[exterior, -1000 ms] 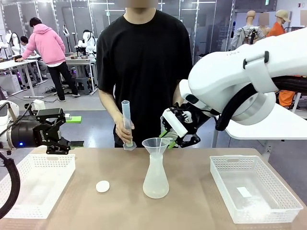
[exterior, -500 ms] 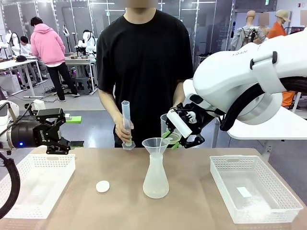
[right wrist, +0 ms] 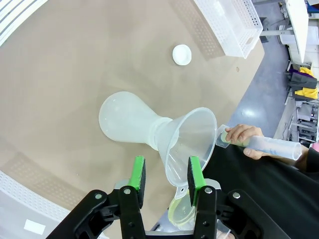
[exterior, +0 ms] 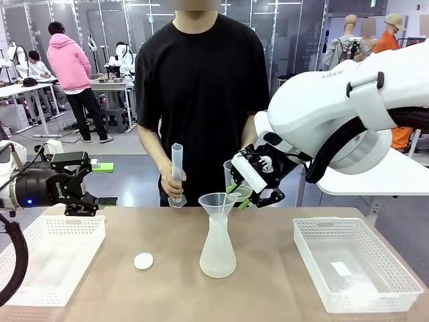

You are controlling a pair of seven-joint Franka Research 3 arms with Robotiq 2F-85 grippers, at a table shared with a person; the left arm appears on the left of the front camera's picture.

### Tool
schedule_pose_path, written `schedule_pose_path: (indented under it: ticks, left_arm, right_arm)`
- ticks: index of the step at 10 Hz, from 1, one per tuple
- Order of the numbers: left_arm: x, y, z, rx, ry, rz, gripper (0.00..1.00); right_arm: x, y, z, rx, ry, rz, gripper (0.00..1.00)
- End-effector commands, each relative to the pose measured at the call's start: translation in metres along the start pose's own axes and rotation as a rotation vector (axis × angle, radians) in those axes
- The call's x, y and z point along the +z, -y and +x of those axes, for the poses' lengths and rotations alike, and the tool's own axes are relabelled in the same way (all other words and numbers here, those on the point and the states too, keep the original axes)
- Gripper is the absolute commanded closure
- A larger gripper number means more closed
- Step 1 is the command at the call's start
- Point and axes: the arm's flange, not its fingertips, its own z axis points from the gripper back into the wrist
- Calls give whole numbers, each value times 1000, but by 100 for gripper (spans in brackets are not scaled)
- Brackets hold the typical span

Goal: Prepare the solutions needed for the experiment.
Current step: Once the solution is in the Big flask , pick up the Plastic Funnel and place it back into the right Organizing basket.

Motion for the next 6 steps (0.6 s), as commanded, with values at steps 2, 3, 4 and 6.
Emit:
schedule_pose_path:
  ticks: [2, 3, 4, 6]
  left_arm:
    - [-2, 3, 0, 13, 8, -19, 0]
    - [-2, 3, 0, 13, 8, -19, 0]
    - [-2, 3, 0, 13, 8, -19, 0]
    - [-2, 3, 0, 13, 8, -19, 0]
  right_arm:
    - [0, 0, 0, 0, 0, 0, 56]
    - [13, -2, 2, 4, -6, 20, 56]
    - [32, -10, 0, 21, -38, 9, 56]
    - [65, -26, -20, -11, -78, 8, 56]
